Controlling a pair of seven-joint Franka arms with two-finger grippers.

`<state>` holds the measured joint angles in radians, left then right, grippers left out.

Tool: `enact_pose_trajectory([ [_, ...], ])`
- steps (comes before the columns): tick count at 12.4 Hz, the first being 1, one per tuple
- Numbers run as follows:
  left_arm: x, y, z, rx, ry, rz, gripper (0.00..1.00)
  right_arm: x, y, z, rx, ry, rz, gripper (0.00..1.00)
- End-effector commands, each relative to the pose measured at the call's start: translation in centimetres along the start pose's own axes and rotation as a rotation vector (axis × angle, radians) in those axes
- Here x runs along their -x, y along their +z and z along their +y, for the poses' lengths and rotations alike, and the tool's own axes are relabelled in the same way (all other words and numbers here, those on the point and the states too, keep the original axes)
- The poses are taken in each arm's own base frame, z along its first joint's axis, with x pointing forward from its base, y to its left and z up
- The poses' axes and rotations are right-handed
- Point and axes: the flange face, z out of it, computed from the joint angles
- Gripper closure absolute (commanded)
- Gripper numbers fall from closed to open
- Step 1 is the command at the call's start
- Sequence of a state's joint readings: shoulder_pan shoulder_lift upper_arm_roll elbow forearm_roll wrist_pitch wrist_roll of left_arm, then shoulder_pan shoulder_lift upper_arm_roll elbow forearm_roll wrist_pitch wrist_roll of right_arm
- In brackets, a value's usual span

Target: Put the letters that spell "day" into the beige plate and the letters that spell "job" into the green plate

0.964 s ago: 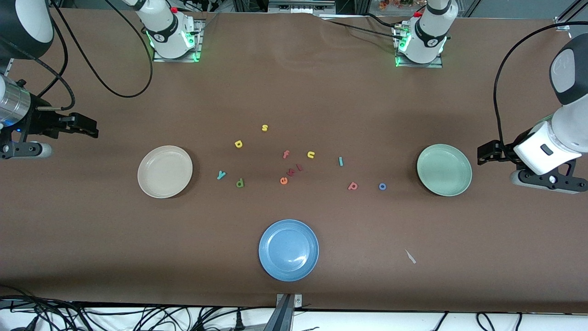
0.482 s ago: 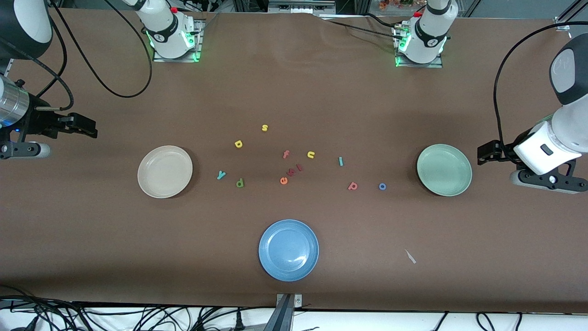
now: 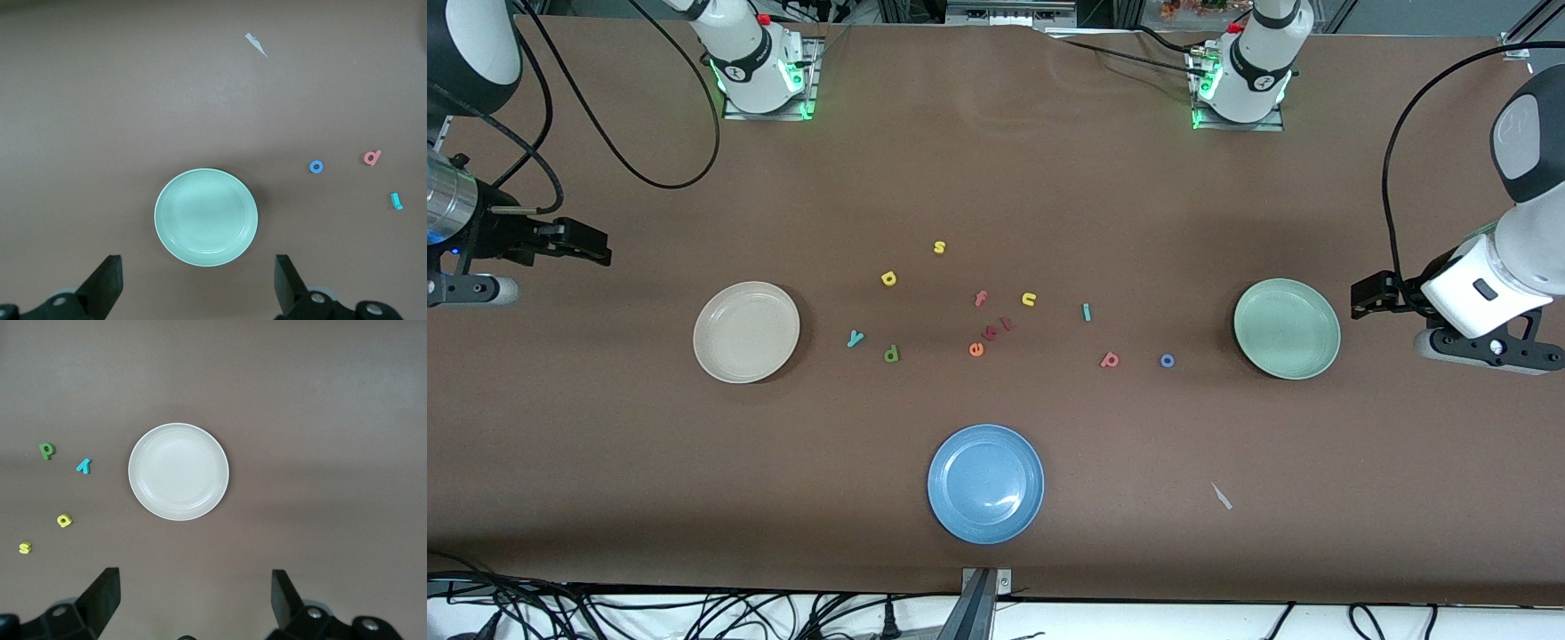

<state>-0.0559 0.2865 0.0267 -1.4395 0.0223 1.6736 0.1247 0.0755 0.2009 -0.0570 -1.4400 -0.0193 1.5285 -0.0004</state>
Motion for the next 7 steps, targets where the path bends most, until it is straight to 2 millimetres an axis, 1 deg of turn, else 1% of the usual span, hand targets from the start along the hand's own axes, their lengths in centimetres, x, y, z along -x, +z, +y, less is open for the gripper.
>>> enact_pose_trajectory([
  [1,0.02,-0.44,-0.05,0.021,0.017,0.002,0.00,0.24,-0.47,0.18,-0.018,0.000,-0.006,0.00],
  [7,0.03,-0.44,-0.14,0.021,0.016,0.001,0.00,0.26,-0.38,0.32,-0.029,0.002,-0.009,0.00],
])
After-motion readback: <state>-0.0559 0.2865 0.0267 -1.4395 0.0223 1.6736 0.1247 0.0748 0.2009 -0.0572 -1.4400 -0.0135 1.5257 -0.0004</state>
